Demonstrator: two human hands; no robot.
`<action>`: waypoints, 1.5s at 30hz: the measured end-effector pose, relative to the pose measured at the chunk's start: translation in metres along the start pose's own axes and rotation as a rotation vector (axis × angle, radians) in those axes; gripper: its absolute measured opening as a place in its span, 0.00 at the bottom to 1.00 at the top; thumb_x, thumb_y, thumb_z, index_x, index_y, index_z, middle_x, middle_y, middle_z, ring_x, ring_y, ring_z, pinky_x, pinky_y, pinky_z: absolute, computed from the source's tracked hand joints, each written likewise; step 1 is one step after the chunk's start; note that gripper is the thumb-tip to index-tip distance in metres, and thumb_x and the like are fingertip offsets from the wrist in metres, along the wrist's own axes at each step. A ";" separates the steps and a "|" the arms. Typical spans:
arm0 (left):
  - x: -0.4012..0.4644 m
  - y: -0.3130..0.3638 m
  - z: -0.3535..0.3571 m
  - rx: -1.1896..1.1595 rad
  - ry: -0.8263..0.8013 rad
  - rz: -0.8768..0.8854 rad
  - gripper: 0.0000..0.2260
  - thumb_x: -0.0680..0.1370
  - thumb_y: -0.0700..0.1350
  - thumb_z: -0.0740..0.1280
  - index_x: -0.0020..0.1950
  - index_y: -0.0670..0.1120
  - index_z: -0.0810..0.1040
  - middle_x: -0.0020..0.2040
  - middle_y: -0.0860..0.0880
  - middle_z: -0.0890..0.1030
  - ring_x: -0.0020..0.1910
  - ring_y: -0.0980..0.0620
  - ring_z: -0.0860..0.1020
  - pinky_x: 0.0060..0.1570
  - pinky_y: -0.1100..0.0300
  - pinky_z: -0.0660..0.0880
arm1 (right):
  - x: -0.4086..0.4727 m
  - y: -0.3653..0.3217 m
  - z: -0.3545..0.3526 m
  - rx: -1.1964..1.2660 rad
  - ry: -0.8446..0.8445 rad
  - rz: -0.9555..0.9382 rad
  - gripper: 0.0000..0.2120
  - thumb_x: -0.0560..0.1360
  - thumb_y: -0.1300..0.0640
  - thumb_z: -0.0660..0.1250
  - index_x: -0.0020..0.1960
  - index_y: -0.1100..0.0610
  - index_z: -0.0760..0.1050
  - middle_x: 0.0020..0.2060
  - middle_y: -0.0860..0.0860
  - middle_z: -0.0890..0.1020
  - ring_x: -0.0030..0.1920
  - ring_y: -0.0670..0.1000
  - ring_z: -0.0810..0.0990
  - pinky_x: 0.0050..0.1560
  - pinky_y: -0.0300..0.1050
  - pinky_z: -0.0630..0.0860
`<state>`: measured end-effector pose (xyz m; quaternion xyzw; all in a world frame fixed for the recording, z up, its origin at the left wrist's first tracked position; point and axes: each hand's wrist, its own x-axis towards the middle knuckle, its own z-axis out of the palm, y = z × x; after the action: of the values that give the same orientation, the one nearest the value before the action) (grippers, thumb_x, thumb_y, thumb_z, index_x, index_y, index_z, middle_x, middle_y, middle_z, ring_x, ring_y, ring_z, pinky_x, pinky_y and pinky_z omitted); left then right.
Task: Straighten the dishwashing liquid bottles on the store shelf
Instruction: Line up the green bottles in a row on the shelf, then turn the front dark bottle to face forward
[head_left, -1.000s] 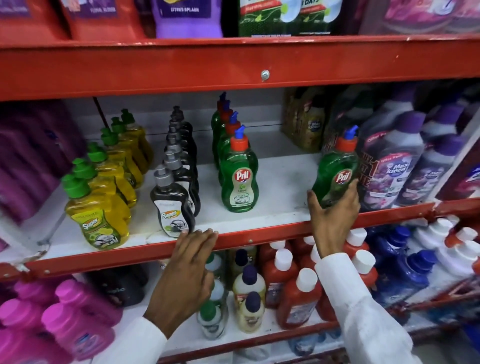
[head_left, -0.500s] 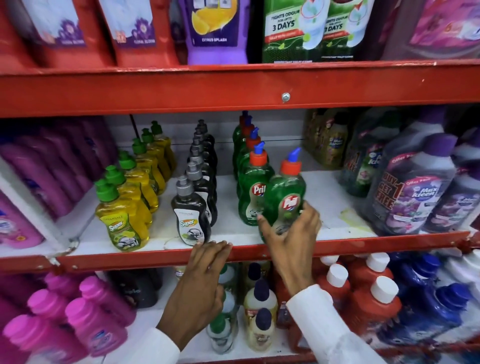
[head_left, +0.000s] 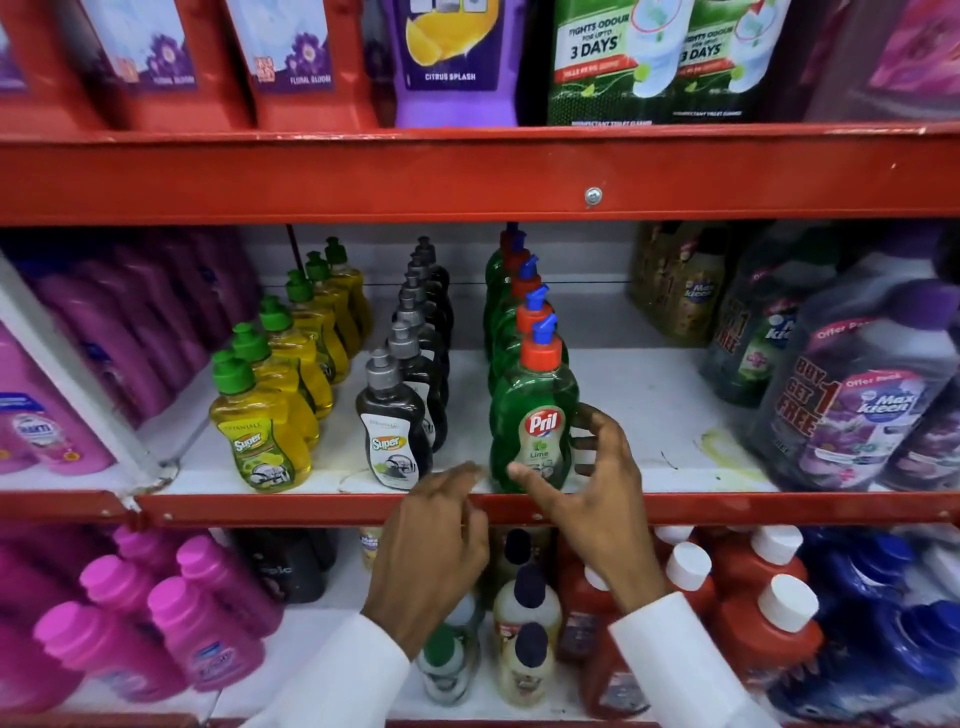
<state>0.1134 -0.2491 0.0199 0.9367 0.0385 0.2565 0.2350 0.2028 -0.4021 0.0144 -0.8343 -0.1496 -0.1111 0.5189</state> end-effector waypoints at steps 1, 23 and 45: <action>0.005 0.000 0.001 -0.064 0.003 -0.022 0.19 0.73 0.42 0.64 0.65 0.47 0.77 0.60 0.47 0.83 0.51 0.51 0.82 0.57 0.64 0.77 | 0.004 0.006 -0.010 -0.026 -0.078 -0.014 0.42 0.65 0.42 0.79 0.73 0.50 0.64 0.66 0.50 0.77 0.64 0.50 0.77 0.64 0.50 0.77; 0.028 -0.010 0.014 -0.393 -0.075 -0.078 0.19 0.74 0.47 0.74 0.64 0.49 0.78 0.56 0.57 0.83 0.51 0.67 0.80 0.56 0.69 0.76 | 0.004 0.020 -0.023 0.082 -0.042 0.006 0.23 0.72 0.58 0.75 0.66 0.53 0.77 0.53 0.46 0.86 0.52 0.42 0.85 0.59 0.43 0.81; 0.023 -0.099 -0.041 -0.378 0.175 -0.120 0.16 0.70 0.43 0.74 0.55 0.56 0.77 0.48 0.58 0.83 0.44 0.68 0.81 0.46 0.69 0.78 | -0.015 -0.062 0.090 -0.132 -0.186 -0.187 0.14 0.77 0.62 0.67 0.61 0.54 0.79 0.52 0.49 0.86 0.44 0.40 0.79 0.49 0.19 0.69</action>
<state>0.1172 -0.1392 0.0159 0.8462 0.0658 0.3252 0.4171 0.1687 -0.2969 0.0216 -0.8556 -0.2666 -0.0907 0.4342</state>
